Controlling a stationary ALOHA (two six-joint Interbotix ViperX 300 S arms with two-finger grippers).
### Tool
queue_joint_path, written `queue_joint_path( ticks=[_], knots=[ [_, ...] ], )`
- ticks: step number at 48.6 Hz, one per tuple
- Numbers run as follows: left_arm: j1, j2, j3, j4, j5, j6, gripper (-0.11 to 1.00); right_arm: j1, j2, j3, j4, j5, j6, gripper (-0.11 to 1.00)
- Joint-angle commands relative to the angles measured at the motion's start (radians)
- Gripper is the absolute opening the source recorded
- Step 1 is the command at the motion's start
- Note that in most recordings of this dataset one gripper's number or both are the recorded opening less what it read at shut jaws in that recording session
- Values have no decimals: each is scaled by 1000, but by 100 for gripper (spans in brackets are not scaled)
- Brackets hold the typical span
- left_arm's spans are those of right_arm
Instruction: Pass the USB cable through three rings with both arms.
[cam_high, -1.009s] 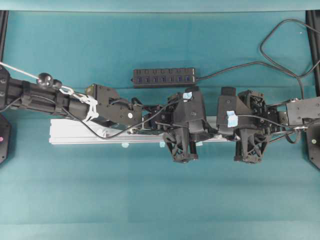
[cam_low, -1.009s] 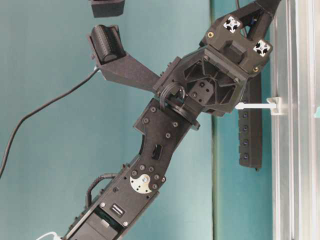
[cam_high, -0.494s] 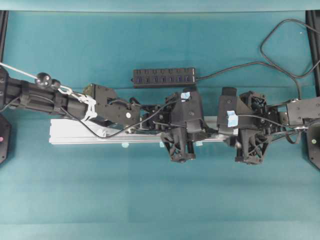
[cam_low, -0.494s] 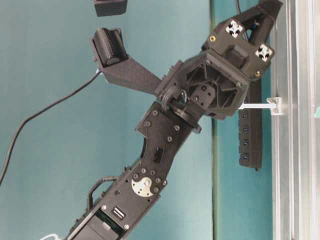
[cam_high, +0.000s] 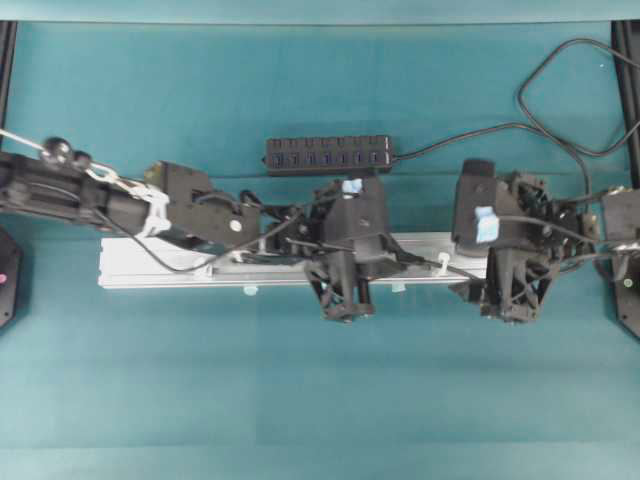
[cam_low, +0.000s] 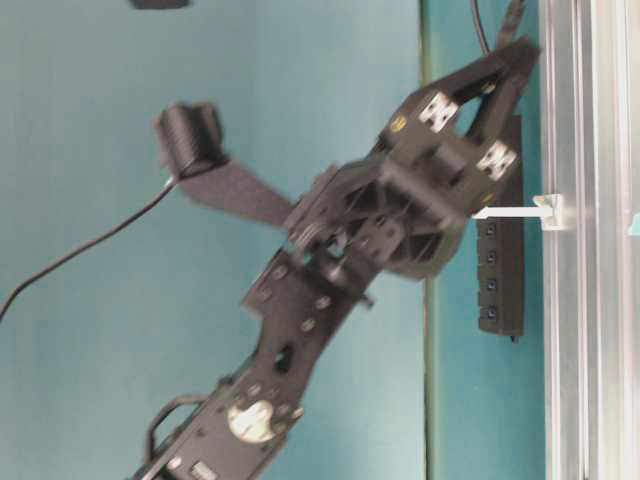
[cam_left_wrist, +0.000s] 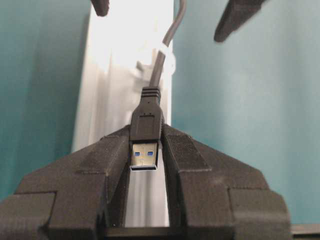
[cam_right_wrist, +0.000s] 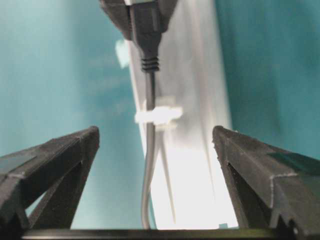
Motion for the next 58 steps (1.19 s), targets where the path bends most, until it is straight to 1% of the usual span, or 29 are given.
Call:
queue_joint_path(
  ticks=[1, 6, 14, 22, 40, 51, 55, 58],
  knots=[
    [11, -51, 5, 2, -6, 20, 21, -5, -9, -34, -2, -2, 6, 78],
    [20, -77, 17, 2, 3, 58, 21, -5, 6, -49, -2, -11, 5, 77],
    [21, -106, 18, 2, 54, 124, 21, -11, 40, -80, -5, -32, -2, 77],
    [17, -115, 17, 2, 55, 164, 21, -32, 71, -98, -8, -75, -5, 77],
    [12, -123, 18, 2, 54, 206, 21, -43, 129, -100, -8, -101, -8, 77],
    [12, -123, 20, 2, 54, 206, 21, -54, 130, -94, -8, -143, -5, 76],
    [12, -123, 20, 2, 54, 206, 21, -58, 130, -94, -8, -153, -5, 73],
    [11, -123, 20, 2, 54, 206, 21, -63, 130, -94, -8, -160, -5, 66]
  ],
)
